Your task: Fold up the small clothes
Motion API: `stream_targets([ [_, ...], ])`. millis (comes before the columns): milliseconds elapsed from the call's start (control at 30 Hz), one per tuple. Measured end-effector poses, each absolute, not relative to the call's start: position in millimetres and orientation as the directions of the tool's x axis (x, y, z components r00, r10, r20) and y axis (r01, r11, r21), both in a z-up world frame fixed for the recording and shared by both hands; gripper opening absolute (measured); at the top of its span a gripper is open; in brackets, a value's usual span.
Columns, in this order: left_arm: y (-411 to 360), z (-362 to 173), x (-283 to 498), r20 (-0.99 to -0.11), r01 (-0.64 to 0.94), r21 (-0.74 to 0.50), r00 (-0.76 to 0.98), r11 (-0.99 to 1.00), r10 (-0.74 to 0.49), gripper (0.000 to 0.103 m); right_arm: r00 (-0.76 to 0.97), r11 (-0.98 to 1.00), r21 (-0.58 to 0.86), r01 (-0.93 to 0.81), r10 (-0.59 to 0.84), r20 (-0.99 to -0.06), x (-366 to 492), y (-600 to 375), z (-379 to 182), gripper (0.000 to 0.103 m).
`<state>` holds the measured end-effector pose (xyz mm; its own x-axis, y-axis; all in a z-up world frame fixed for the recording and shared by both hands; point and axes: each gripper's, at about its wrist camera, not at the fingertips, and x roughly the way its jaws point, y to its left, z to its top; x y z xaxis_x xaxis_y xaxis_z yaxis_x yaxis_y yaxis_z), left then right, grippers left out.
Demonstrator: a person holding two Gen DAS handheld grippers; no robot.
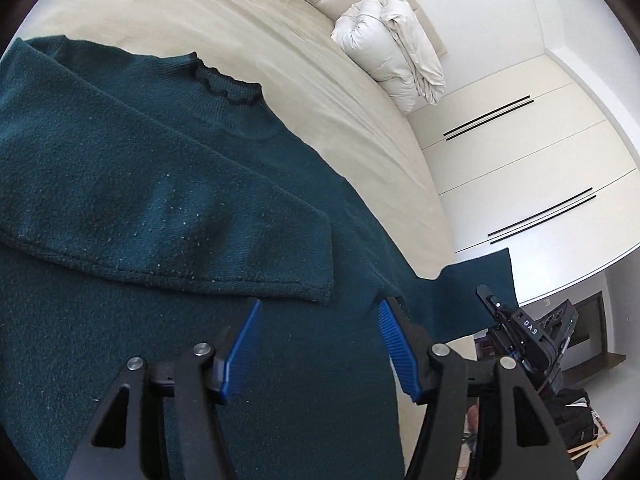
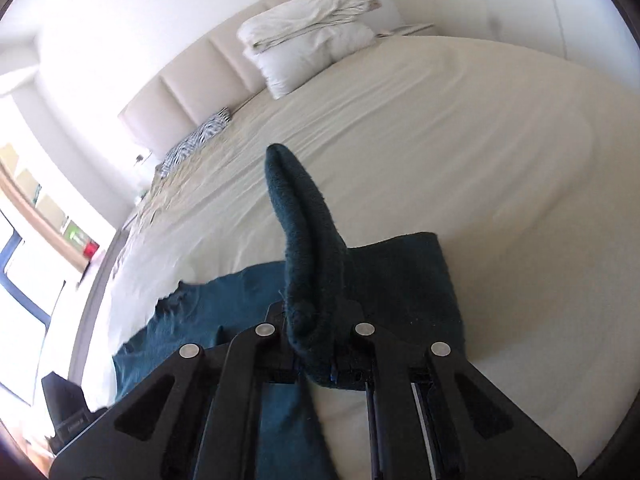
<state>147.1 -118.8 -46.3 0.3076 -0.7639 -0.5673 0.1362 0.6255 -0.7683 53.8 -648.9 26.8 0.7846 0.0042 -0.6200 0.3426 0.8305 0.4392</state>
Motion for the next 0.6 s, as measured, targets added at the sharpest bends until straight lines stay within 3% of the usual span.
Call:
stream_targets([
  [133,-130,-52,155,-0.509,0.094,-0.834,0.248,0.544,-0.824,0.068,0.751,0.947,0.249,0.202,0.014,-0.66,77,-552,19,0.008],
  [233,-143,-50,160,-0.475,0.093,-0.861,0.209,0.501,-0.855,0.072,0.712,0.961,0.221,0.167,0.037,-0.701,84,-516,-1,0.008],
  [300,-150,-48,163,-0.488,0.102,-0.852,0.198,0.514,-0.85,0.081,0.692,0.967,0.203,0.156,0.04,-0.72,80,-499,-13,0.008],
  [600,-180,-37,178,-0.563,0.14,-0.809,0.096,0.571,-0.821,0.084,0.693,0.994,0.021,0.106,-0.058,-0.718,48,-453,-31,0.008],
])
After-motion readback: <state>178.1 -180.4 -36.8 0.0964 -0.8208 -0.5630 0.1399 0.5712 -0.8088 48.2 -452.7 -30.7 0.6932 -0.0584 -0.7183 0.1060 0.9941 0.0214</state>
